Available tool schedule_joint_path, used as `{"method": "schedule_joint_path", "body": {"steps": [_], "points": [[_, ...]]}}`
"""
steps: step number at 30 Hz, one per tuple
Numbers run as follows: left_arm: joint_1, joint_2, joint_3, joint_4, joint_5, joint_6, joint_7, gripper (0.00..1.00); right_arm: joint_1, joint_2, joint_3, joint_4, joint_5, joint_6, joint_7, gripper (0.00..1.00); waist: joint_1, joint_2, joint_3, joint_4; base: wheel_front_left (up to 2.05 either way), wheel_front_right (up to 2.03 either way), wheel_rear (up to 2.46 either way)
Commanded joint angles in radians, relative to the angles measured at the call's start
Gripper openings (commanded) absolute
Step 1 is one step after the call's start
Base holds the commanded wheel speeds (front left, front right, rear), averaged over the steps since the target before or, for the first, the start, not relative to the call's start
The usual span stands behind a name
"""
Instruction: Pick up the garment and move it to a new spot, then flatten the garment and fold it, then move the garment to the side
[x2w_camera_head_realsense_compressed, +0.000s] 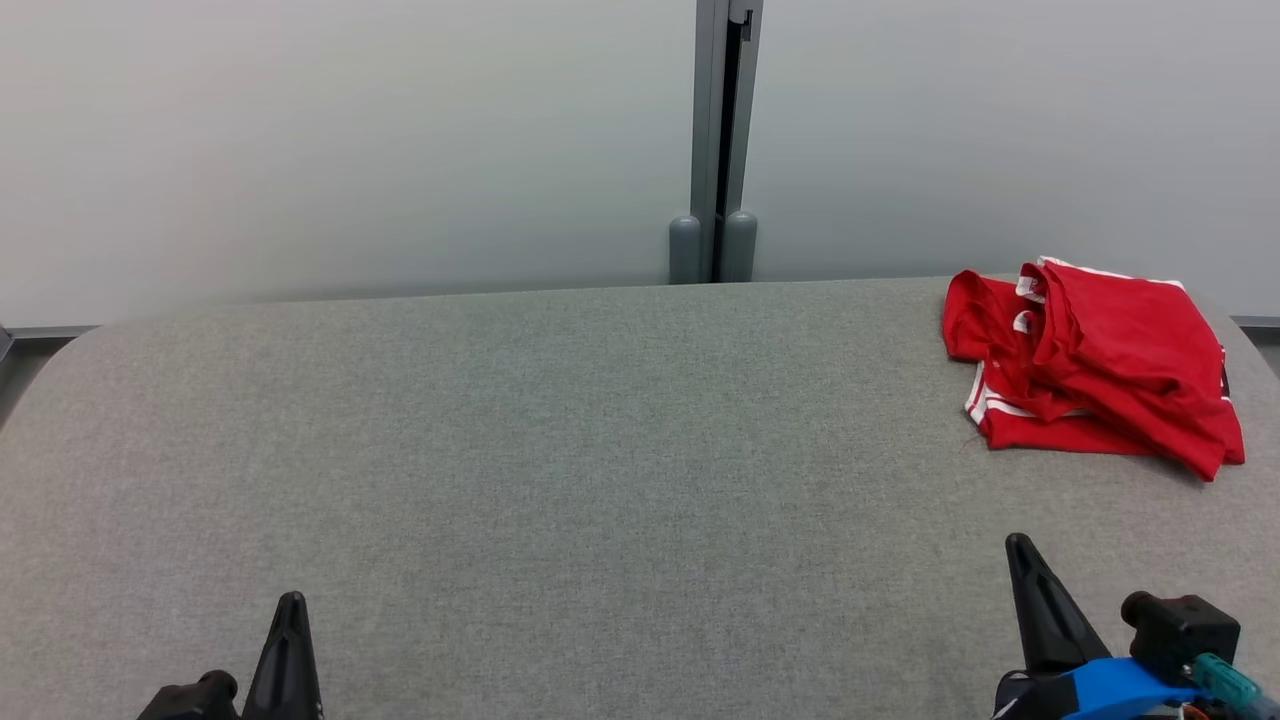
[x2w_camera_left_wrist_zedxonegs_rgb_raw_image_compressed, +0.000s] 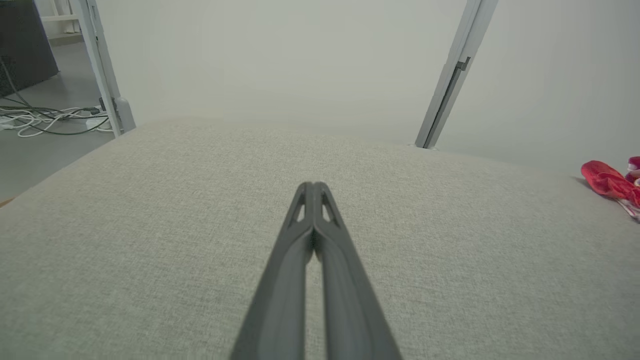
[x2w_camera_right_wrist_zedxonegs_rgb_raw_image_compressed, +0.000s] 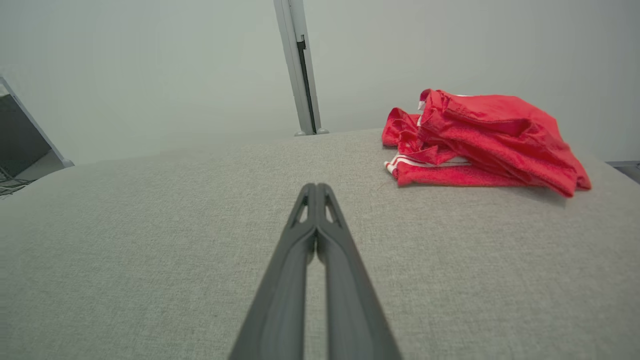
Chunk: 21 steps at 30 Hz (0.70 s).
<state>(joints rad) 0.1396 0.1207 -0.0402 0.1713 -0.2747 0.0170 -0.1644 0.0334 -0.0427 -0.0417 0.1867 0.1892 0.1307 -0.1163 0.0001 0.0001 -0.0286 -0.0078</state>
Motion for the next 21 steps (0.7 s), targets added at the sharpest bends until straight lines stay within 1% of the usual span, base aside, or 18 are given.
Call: {"method": "schedule_joint_path", "body": {"steps": [1, 21], "points": [[-0.032, 0.002, 0.013, -0.01, -0.045, -0.005, 0.008, 0.0, -0.017, -0.003, -0.006, -0.011, 0.051, 0.0, 0.007, 0.0, 0.0, -0.0001, 0.0, 0.0, 0.0, 0.0, 0.0], [-0.09, -0.016, 0.049, 0.008, -0.383, -0.043, 0.077, 0.0, -0.052, -0.005, -0.022, 0.003, 0.411, 0.0, 0.063, 0.0, 0.0, -0.0001, 0.006, 0.001, 0.0, 0.0, 0.0]]}}
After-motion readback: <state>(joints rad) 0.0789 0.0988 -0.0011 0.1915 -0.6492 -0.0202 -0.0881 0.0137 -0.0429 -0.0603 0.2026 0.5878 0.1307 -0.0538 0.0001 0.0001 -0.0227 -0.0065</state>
